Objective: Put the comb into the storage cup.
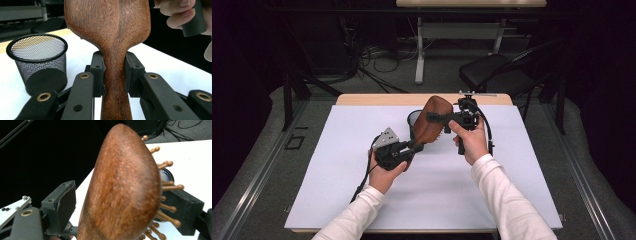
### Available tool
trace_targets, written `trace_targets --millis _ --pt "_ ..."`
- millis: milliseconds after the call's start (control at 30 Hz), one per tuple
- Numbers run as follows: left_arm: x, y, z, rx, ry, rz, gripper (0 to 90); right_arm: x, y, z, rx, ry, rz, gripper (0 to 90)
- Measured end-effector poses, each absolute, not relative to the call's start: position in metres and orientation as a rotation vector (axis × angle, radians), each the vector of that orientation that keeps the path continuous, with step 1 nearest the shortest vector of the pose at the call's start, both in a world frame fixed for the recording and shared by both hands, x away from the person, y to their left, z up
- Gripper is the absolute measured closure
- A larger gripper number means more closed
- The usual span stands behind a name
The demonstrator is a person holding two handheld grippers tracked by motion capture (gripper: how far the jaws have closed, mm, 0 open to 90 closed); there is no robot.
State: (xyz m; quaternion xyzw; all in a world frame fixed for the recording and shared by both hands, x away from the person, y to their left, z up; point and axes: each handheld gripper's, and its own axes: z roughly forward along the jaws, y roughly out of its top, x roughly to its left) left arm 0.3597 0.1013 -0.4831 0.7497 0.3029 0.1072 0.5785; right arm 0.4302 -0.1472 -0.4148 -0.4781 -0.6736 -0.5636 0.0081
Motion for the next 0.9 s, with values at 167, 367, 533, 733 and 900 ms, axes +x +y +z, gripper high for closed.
trace_targets --millis 167,367,533,733,900 --pt "0.3600 0.1007 -0.4841 1.759 0.707 0.249 72.5 0.4303 -0.1469 -0.4149 -1.482 -2.091 -1.767 19.7" --pt "0.3609 0.1005 -0.4862 1.765 0.707 0.247 72.6 0.4311 -0.1469 -0.4158 -1.467 -2.081 -1.766 22.8" --pt "0.3621 0.1010 -0.4879 1.761 0.703 0.240 72.6 0.4321 -0.1481 -0.4166 -1.473 -2.074 -1.764 24.9" --pt "0.3626 0.1008 -0.4893 1.764 0.713 0.240 72.6 0.4328 -0.1482 -0.4173 -1.483 -2.057 -1.767 25.4" --pt "0.3635 0.1013 -0.4903 1.765 0.712 0.233 72.6 0.4333 -0.1493 -0.4175 -1.486 -2.035 -1.774 26.7"
